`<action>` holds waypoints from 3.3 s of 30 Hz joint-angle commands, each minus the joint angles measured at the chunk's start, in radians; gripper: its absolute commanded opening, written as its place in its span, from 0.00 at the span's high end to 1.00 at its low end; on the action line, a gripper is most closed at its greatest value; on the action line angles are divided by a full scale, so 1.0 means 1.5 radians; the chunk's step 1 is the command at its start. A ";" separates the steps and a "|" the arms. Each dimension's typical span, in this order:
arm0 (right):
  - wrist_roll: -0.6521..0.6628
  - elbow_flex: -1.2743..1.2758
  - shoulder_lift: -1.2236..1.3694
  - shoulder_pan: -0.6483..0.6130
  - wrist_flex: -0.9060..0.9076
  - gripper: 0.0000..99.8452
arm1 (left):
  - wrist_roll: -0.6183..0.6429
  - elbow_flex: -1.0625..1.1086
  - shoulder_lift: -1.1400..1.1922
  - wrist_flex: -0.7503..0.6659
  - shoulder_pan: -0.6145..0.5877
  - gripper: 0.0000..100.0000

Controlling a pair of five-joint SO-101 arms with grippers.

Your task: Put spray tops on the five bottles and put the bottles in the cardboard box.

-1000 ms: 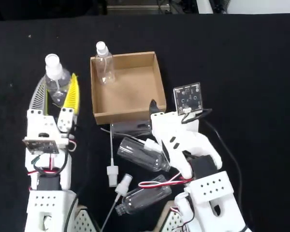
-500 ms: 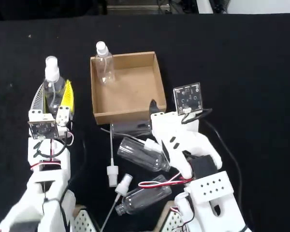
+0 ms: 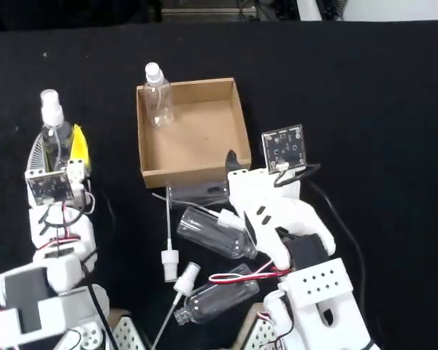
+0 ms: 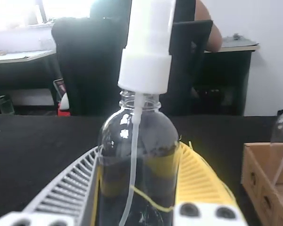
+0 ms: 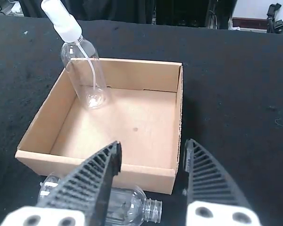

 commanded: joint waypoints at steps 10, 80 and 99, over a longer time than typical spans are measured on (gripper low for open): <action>0.003 -0.003 -0.018 0.007 -0.018 0.80 | 0.008 -0.140 0.198 -0.024 -0.150 0.97; 0.001 0.005 -0.018 0.110 -0.080 0.80 | 0.124 -0.051 0.120 -0.310 0.162 0.97; 0.001 -0.001 -0.018 0.110 -0.084 0.80 | 0.124 -0.177 0.114 -0.130 0.265 0.97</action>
